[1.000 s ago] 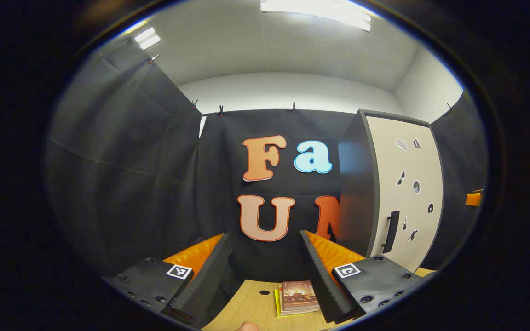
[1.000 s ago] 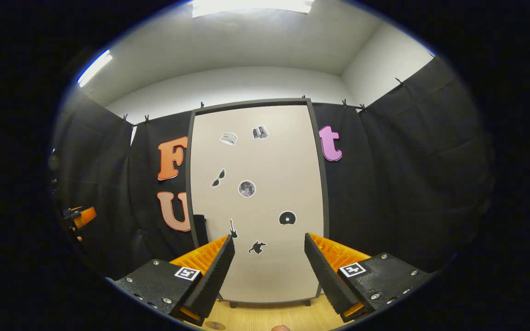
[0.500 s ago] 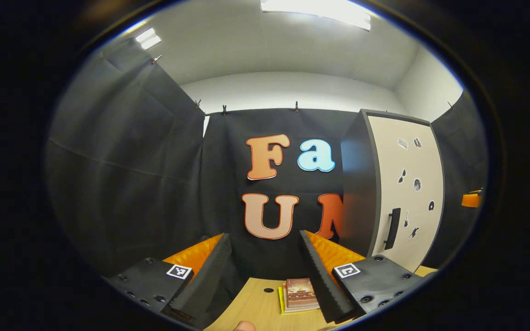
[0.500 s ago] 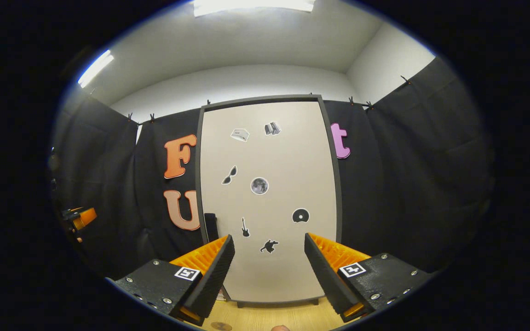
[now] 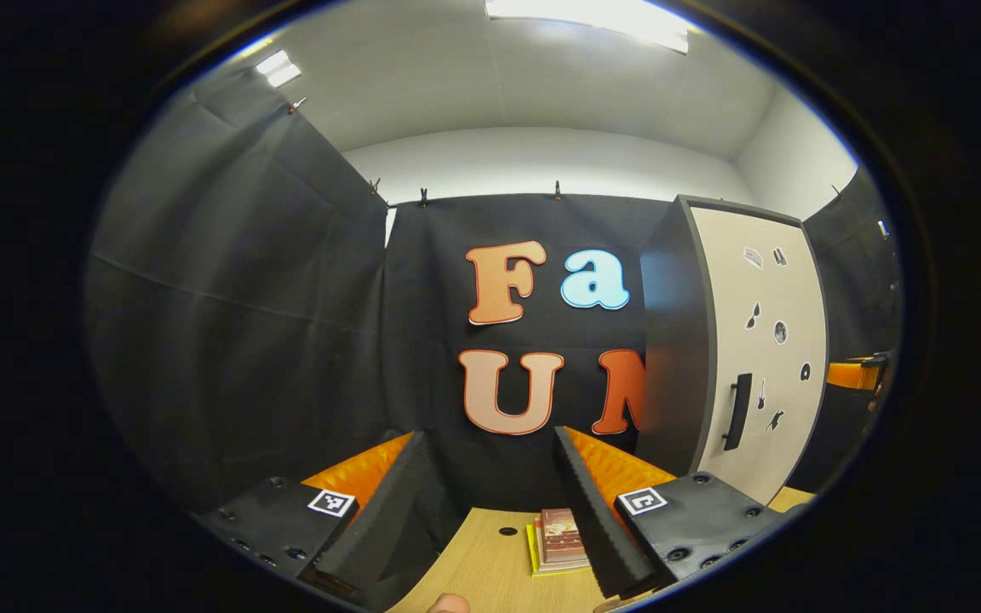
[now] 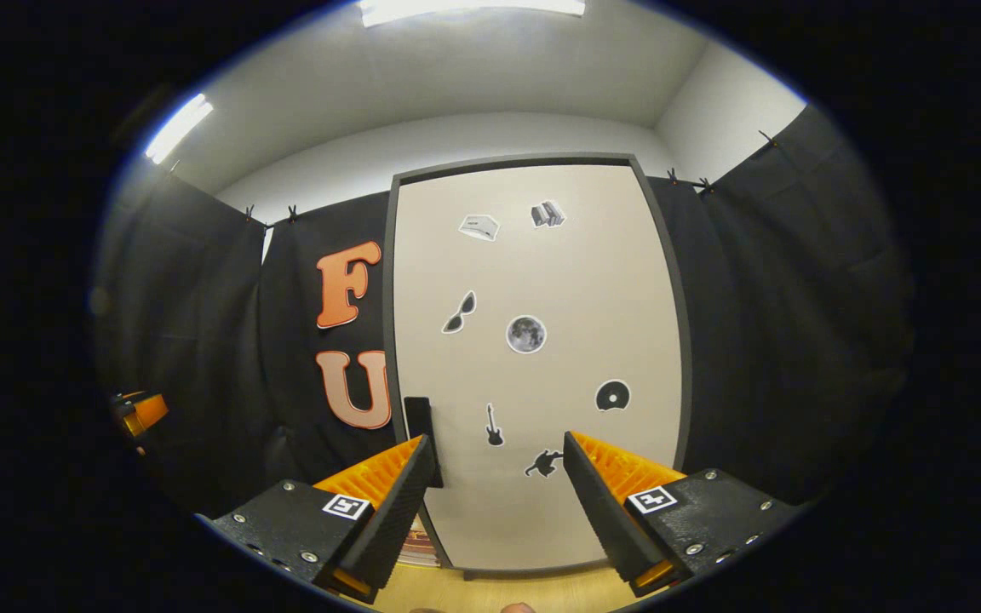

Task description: Open the cabinet door with the right hand, grasp the bottle in the cabinet with the left hand and place it on the coaster, then close the cabinet door with the right hand.

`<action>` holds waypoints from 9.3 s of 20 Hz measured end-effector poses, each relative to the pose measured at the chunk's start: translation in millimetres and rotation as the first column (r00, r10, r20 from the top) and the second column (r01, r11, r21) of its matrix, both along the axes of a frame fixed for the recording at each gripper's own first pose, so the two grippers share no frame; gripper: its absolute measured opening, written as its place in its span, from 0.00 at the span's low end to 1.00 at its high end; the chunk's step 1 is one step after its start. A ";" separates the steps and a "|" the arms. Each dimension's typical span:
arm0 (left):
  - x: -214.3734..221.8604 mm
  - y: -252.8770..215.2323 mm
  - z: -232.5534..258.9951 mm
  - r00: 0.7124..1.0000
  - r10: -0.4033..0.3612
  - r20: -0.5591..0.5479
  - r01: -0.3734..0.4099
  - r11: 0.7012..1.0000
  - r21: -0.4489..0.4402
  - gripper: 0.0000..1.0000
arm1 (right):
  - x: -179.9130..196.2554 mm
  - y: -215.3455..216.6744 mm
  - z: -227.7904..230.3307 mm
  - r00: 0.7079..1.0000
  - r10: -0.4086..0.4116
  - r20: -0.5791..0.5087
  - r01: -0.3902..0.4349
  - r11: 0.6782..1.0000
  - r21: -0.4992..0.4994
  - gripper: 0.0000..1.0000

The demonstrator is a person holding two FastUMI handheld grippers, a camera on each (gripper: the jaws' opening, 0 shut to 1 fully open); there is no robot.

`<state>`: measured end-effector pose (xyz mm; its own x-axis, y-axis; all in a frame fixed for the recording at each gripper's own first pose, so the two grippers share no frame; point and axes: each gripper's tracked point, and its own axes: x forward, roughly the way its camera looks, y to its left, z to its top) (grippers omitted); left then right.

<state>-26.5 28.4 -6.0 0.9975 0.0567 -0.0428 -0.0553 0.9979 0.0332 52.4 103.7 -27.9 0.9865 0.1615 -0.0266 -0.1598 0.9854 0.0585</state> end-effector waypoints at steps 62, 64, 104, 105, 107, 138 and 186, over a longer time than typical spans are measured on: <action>-23.5 63.5 -40.9 0.999 0.047 -0.027 -0.048 0.999 -0.013 0.96 | -87.3 -58.8 -54.0 0.992 0.089 -0.093 -0.100 0.988 -0.119 0.23; -26.4 62.6 -38.5 0.999 0.031 -0.035 -0.031 0.999 -0.016 0.93 | -97.2 -75.3 -50.9 0.994 0.063 -0.085 -0.073 0.990 -0.122 0.23; 3.8 -264.8 -146.0 0.923 -0.355 -0.150 0.349 0.935 -0.067 0.94 | -217.6 -303.7 -30.2 0.904 -0.426 0.018 0.426 0.899 -0.098 0.88; 5.8 -282.8 -149.7 0.917 -0.371 -0.147 0.365 0.929 -0.068 0.94 | -219.7 -309.8 -31.6 0.902 -0.432 0.009 0.431 0.898 -0.089 0.89; 8.5 -317.7 -154.5 0.903 -0.405 -0.141 0.400 0.914 -0.064 0.94 | -220.7 -321.6 -34.4 0.896 -0.444 -0.002 0.443 0.893 -0.081 0.93; 212.9 -446.8 -242.9 0.938 -0.295 -0.182 0.303 0.953 0.018 0.97 | -196.4 -405.6 -29.9 0.805 -0.586 0.094 0.593 0.786 -0.173 0.93; -66.5 -251.6 -381.3 0.862 -0.402 -0.307 0.375 0.915 -0.147 0.81 | -215.5 -293.5 -57.6 0.929 -0.368 0.042 0.369 0.915 -0.163 0.93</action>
